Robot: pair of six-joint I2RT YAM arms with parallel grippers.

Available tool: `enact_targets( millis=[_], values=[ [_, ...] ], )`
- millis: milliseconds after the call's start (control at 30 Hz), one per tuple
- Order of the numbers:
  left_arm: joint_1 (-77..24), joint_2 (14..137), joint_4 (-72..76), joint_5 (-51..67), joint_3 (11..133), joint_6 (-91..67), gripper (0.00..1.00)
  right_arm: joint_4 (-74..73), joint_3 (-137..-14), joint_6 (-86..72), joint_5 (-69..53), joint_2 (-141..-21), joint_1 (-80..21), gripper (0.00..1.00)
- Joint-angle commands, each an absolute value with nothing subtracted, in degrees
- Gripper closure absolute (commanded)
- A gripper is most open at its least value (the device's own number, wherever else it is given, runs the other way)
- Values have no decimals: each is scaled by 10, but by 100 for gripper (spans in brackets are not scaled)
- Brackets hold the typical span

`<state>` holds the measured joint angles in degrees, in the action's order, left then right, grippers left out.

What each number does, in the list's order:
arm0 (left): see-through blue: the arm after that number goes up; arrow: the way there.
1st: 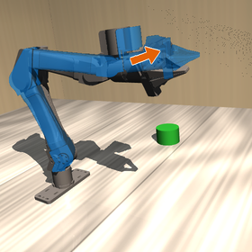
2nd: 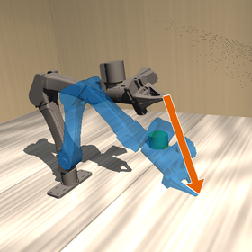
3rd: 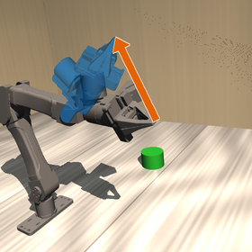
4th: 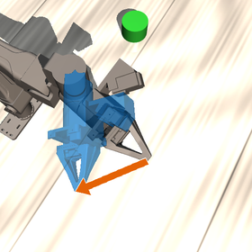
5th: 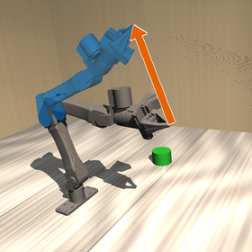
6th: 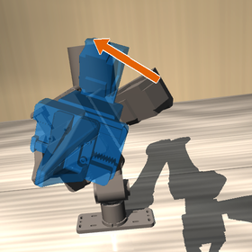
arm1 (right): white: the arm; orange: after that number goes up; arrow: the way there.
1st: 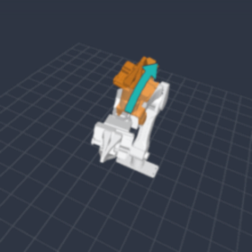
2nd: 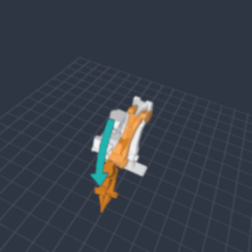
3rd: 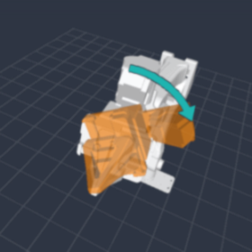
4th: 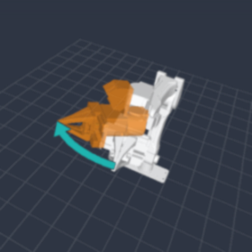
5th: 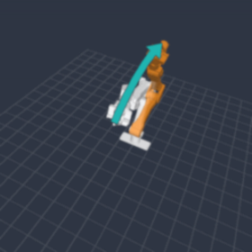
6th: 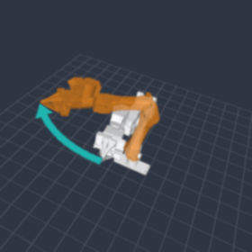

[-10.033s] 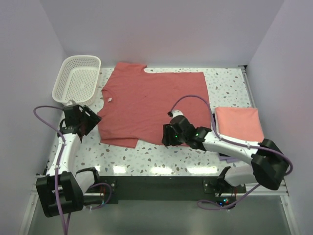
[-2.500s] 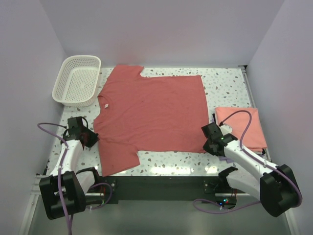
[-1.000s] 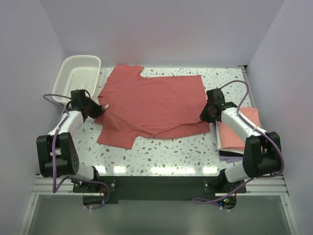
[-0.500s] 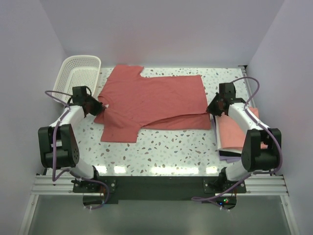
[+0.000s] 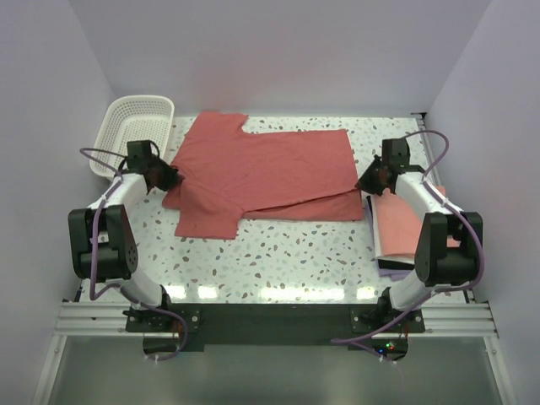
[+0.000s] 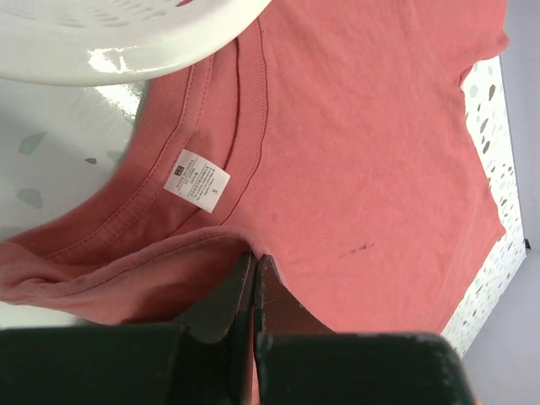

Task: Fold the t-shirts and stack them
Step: Fold the tshirt

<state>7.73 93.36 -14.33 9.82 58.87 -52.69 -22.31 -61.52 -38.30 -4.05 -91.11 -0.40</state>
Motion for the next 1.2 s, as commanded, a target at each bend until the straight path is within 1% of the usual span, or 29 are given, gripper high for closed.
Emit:
enact_targets(
  millis=[0,33,300,933,1167],
  values=[
    [76,938,-121,107,624,-529,100,-198,-647,-375,-57,-920,-2,100],
    [76,939,-121,111,627,-528,100,-196,-648,-378,-58,-923,14,100],
    [86,940,-117,113,637,-524,100,-184,-664,-384,-69,-945,24,100],
    [99,1002,-94,115,650,-492,100,-168,-704,-386,-93,-1007,24,100],
    [101,1013,-97,120,653,-484,100,-164,-704,-384,-95,-1012,24,100]
  ],
)
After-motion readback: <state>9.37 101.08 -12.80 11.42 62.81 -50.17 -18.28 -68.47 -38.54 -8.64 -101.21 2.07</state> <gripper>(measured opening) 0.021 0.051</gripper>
